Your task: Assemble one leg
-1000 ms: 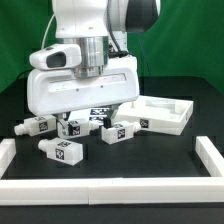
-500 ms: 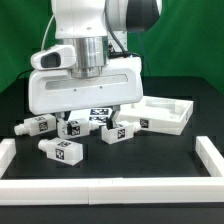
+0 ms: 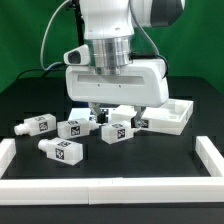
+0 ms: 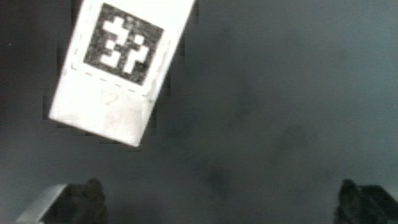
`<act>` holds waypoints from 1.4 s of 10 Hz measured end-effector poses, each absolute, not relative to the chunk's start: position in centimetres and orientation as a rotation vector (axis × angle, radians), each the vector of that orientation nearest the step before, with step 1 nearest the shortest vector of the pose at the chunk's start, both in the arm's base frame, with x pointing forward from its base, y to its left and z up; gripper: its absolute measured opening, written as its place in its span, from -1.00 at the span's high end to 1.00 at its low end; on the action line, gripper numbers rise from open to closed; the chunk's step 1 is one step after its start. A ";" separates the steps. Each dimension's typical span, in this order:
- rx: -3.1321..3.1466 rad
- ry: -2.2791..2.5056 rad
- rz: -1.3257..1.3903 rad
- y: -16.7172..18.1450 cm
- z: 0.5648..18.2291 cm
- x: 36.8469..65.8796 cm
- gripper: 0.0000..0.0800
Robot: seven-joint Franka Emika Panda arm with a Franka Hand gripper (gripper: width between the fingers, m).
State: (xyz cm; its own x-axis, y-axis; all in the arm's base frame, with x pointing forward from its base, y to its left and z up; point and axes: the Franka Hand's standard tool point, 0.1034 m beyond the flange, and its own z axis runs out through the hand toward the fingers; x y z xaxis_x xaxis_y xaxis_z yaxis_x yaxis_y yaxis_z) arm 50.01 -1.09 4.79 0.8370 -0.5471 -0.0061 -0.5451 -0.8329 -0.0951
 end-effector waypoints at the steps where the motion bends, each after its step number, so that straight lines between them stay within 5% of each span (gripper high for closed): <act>1: -2.927 0.853 -0.032 -1.0 4.7 50.0 -0.62; 6: -2.894 1.011 0.119 -0.1 3.0 45.9 -0.62; 11: -2.904 0.990 0.121 -0.2 1.9 45.6 -0.62; 13: -2.906 0.985 0.121 -0.2 1.9 45.6 0.03; 14: -2.907 0.982 0.121 -0.2 1.9 45.6 0.03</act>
Offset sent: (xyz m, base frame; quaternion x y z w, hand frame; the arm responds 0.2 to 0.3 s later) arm -0.0516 -0.0132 -0.0047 -0.1013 -0.0841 0.1661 0.9773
